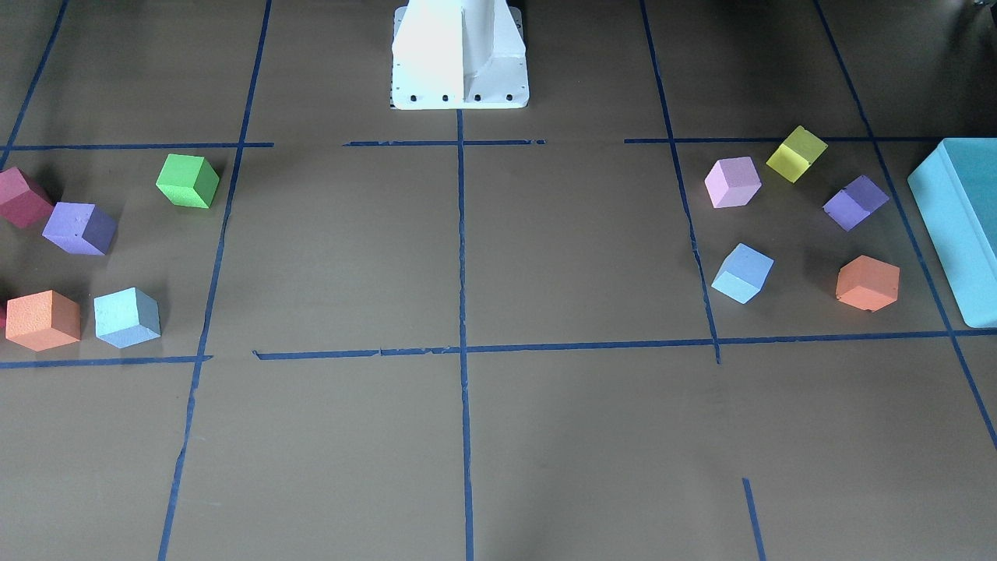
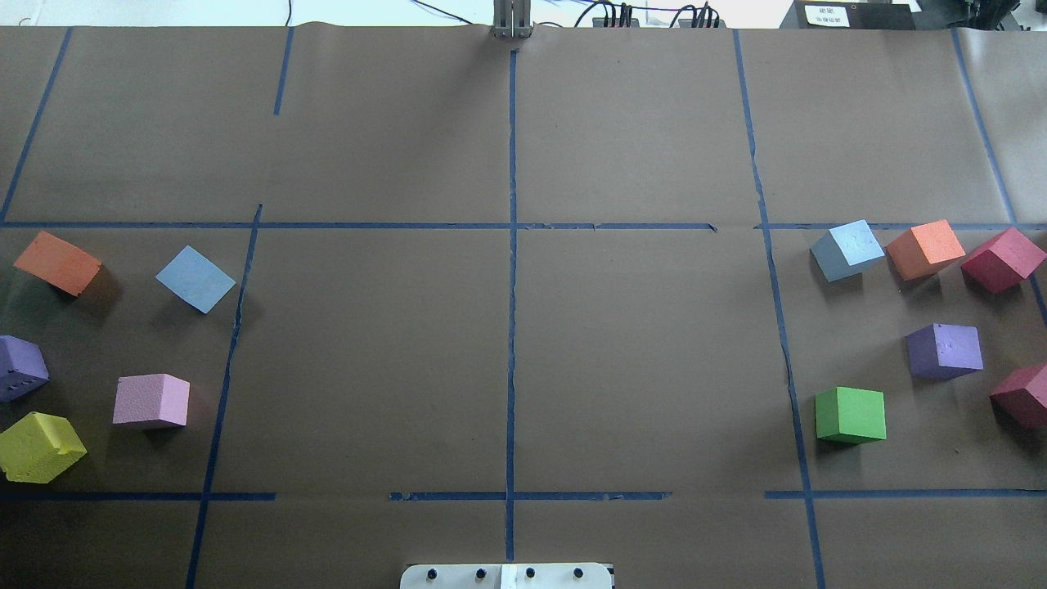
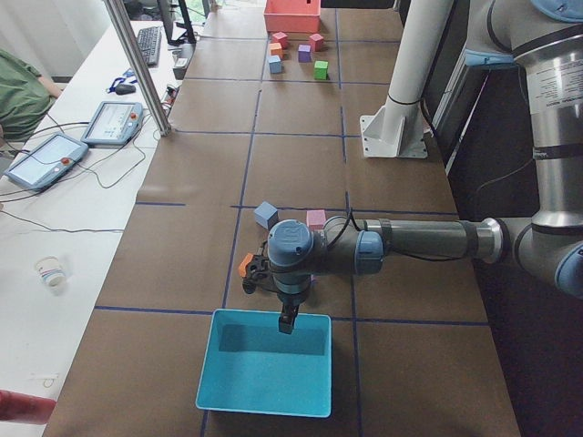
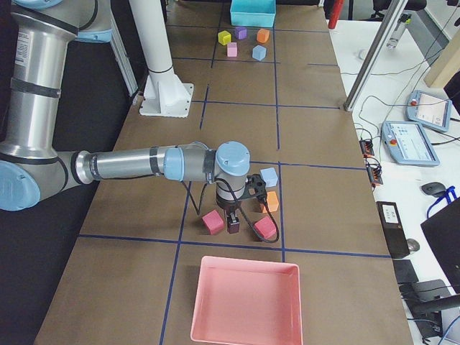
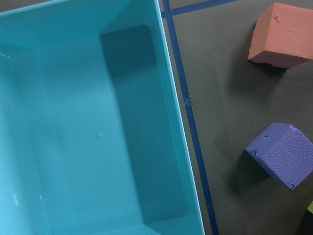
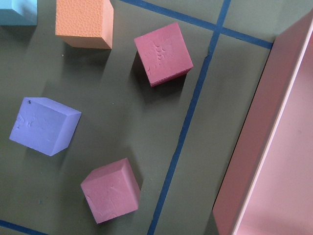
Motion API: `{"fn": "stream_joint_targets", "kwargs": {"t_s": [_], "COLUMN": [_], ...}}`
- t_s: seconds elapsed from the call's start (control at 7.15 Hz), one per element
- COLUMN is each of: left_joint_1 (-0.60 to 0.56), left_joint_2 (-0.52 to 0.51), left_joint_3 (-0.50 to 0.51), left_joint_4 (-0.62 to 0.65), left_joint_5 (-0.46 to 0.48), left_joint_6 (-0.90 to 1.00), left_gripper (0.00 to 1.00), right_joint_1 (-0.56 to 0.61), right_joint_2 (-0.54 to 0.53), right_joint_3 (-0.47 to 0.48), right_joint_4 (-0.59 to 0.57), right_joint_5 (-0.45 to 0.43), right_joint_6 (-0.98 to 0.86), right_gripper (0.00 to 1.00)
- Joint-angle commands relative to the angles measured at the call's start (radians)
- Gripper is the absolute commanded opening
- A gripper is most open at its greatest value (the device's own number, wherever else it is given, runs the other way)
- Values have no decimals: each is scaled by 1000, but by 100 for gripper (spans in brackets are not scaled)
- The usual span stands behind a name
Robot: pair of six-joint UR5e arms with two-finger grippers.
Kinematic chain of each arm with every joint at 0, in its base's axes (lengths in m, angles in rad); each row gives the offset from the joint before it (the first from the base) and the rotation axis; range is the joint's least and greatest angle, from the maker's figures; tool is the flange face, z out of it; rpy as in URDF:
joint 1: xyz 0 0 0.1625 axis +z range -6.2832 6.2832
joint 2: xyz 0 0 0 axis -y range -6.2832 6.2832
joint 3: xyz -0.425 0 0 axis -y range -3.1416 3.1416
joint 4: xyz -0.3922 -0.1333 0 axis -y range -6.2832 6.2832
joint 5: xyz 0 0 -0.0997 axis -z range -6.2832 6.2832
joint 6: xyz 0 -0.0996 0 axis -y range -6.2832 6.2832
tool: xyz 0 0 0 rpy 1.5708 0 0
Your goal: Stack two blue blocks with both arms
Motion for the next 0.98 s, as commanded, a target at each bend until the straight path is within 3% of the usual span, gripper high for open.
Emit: {"fn": "stream_joint_targets", "kwargs": {"t_s": [0.0,0.28,0.56,0.84], "left_joint_1": [0,2,4,4], "left_joint_2": [0,2,2,2], "left_joint_3": [-9,-3,-6,-11], "left_joint_4": [-6,0,2,0], "left_joint_5": [-1,-4,-11,-12], "left_joint_6": [2,0,2,2], "left_gripper": [100,100,100,100], "right_joint_1": [0,-14,-195,-314], "right_joint_2": [2,40,181,338], "right_joint_3": [4,3,-6,-144], "right_joint_4": [7,123,158,172], "right_joint_5": [1,1,-3,-6], "right_joint_6": [-3,50,269,400], "right_gripper": [100,100,100,100]}}
